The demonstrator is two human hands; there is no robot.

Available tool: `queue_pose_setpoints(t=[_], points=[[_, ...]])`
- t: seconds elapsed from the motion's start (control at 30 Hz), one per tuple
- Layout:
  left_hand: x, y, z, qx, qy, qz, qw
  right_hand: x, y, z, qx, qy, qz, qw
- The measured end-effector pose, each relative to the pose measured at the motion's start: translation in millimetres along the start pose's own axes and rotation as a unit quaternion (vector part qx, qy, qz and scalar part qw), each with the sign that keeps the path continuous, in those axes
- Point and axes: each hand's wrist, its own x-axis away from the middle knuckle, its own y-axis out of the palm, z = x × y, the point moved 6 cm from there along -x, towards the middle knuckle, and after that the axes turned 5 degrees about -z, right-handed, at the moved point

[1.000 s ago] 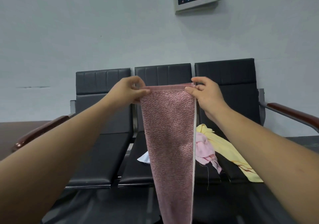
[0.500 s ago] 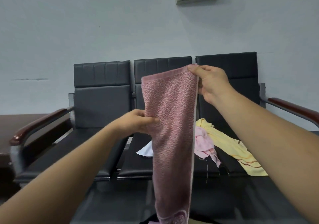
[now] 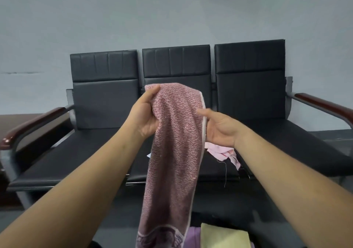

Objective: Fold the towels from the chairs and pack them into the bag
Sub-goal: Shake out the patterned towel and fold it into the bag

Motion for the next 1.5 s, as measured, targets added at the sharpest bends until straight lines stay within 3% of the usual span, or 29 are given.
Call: queue_pose_setpoints(t=[0.17,0.33,0.47,0.63,0.73,0.87,0.93,1.07,1.17,1.27,1.37,1.43,1.5], points=[[1,-29,8,-0.123,0.008,0.053,0.991,-2,5,-20,-0.019,-0.089,0.066,0.994],[7,-49,-15,-0.286,-0.067,-0.058,0.954,-9,22,-53,-0.046,-0.134,0.115,0.983],[21,-66,-46,-0.36,-0.113,-0.04,0.925,-9,27,-71,-0.044,-0.137,0.15,0.978],[23,-58,-55,-0.192,-0.075,-0.008,0.979,-4,-1,-67,-0.071,-0.106,0.227,0.966],[13,-43,-46,-0.12,-0.036,-0.004,0.992,-7,-1,-41,-0.065,-0.03,0.142,0.987],[3,-34,-40,-0.042,-0.028,0.022,0.998,-2,5,3,0.071,0.064,0.055,0.994],[7,-37,-38,-0.049,-0.048,0.011,0.998,2,3,7,0.08,0.058,0.053,0.994],[18,-62,-29,-0.227,-0.094,0.024,0.969,7,-7,-8,0.061,-0.003,0.135,0.989],[21,-75,-23,-0.282,-0.124,0.033,0.951,7,-10,-14,0.038,-0.013,0.17,0.985],[21,-76,-17,-0.279,-0.129,0.032,0.951,7,-7,-14,-0.019,-0.004,0.167,0.986],[19,-67,-19,-0.215,-0.106,0.024,0.971,5,-5,-15,-0.08,-0.022,0.106,0.991],[17,-58,-19,-0.183,-0.08,-0.015,0.98,7,-4,-17,-0.059,-0.04,0.08,0.994],[17,-53,-21,-0.21,-0.08,-0.058,0.973,11,-9,-18,0.023,-0.049,0.111,0.992]])
